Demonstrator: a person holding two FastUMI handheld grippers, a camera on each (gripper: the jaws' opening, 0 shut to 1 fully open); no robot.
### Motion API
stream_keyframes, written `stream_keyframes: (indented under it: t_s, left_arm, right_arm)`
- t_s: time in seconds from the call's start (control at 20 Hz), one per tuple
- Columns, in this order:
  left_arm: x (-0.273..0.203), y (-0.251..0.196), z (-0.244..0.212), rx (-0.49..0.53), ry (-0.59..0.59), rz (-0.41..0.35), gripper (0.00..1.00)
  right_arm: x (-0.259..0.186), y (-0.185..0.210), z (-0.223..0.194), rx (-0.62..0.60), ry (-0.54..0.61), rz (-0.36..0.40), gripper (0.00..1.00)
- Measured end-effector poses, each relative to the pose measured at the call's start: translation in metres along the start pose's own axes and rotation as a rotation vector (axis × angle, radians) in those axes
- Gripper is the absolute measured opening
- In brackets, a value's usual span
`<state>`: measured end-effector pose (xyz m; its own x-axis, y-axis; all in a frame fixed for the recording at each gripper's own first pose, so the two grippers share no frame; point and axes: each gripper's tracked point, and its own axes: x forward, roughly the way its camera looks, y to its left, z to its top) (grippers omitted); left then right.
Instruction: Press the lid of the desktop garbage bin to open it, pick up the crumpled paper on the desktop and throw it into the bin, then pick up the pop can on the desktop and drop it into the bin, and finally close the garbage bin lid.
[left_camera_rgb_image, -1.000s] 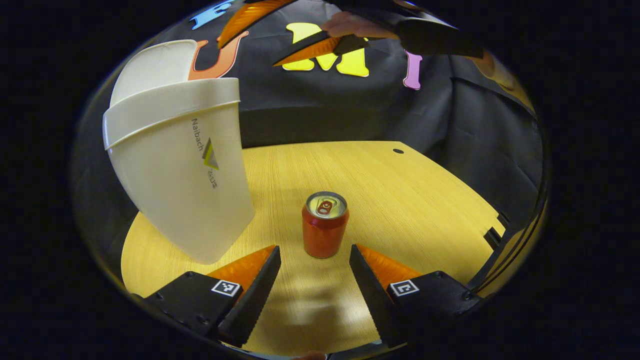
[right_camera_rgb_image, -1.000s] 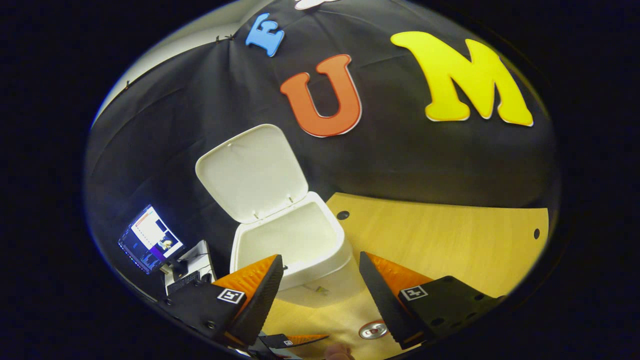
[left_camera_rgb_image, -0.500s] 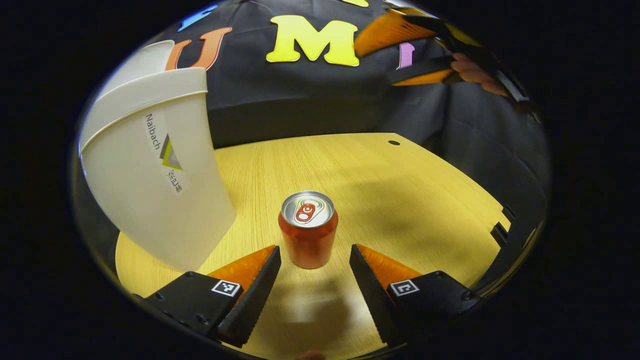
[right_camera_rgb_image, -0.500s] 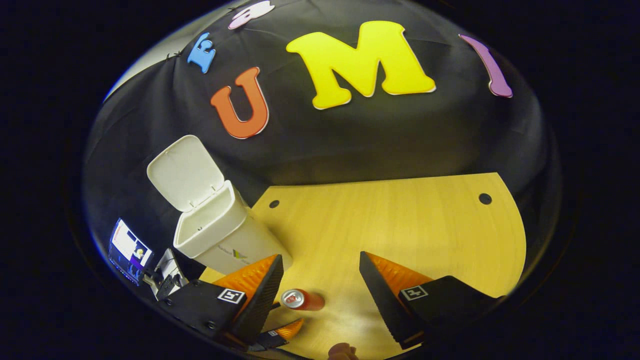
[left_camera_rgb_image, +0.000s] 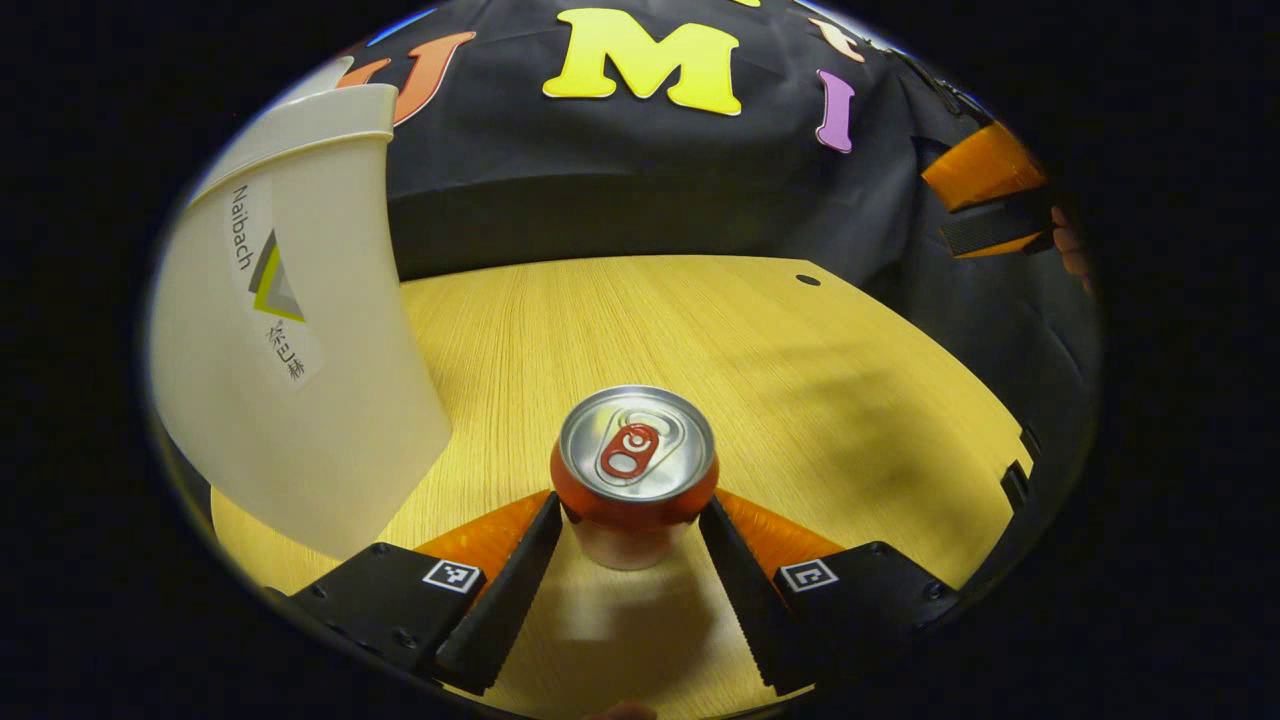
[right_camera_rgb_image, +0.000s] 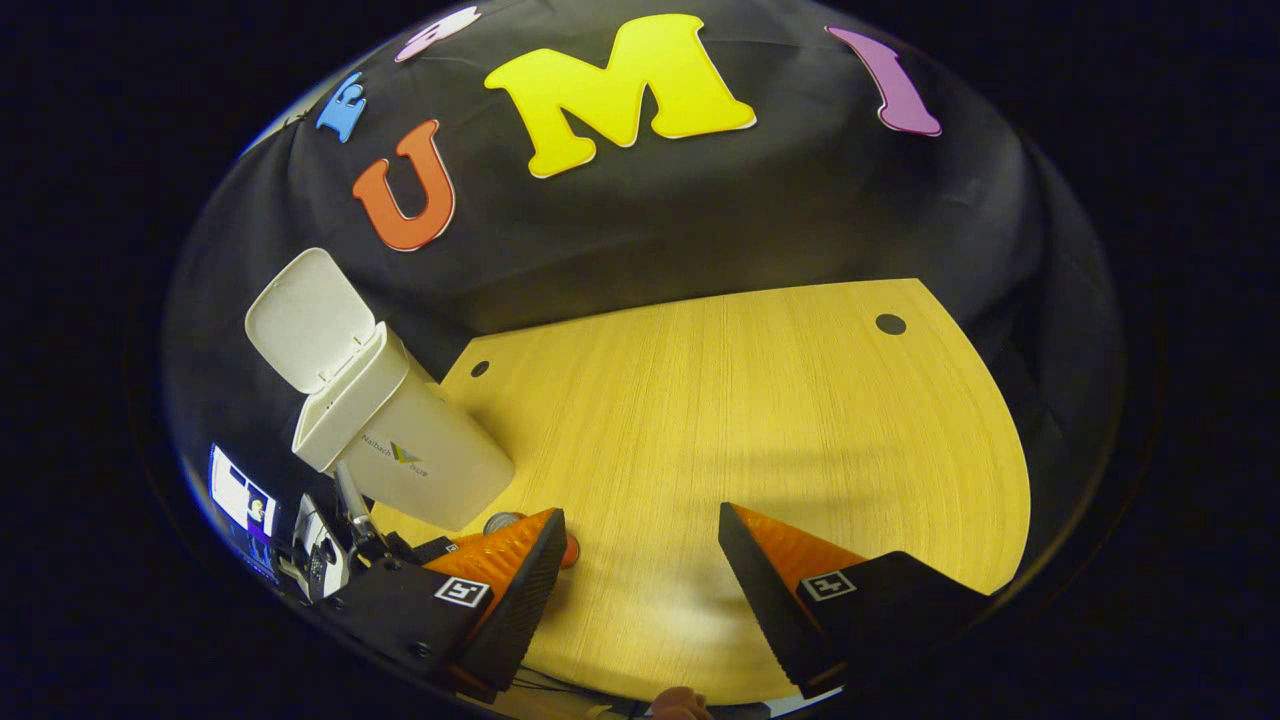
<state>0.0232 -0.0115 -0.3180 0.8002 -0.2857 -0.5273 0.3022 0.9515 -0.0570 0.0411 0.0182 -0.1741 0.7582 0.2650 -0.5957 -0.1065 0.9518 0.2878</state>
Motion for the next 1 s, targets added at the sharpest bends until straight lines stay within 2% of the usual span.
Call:
stream_keyframes:
  t_s: [0.3, 0.55, 0.6, 0.65, 0.7, 0.75, 0.9, 1.0]
  left_arm:
    - [0.02, 0.001, 0.006, 0.026, -0.009, 0.003, 0.93]
    - [0.018, 0.002, 0.009, 0.02, -0.01, 0.048, 0.91]
    - [0.018, 0.001, 0.009, 0.015, -0.008, 0.046, 0.95]
    - [0.018, 0.001, 0.007, 0.009, 0.001, 0.048, 0.87]
    - [0.016, 0.003, 0.007, 0.004, 0.005, 0.061, 0.87]
    - [0.015, 0.002, 0.008, -0.001, 0.007, 0.067, 0.86]
    - [0.001, 0.001, 0.021, -0.002, -0.007, 0.087, 0.86]
    - [-0.018, -0.001, 0.039, 0.027, -0.022, 0.126, 0.86]
  right_arm:
    - [0.006, -0.01, -0.012, -0.006, 0.042, -0.031, 0.96]
    - [-0.001, -0.017, -0.021, -0.036, 0.063, -0.03, 0.96]
    - [0.0, -0.02, -0.022, -0.039, 0.063, -0.032, 0.96]
    - [-0.001, -0.022, -0.023, -0.036, 0.064, -0.03, 0.96]
    - [-0.003, -0.027, -0.026, -0.035, 0.069, -0.032, 0.93]
    - [-0.004, -0.031, -0.028, -0.037, 0.075, -0.035, 0.96]
    - [-0.007, -0.04, -0.031, -0.053, 0.076, -0.028, 0.96]
    - [-0.008, -0.041, -0.033, -0.071, 0.075, -0.017, 0.96]
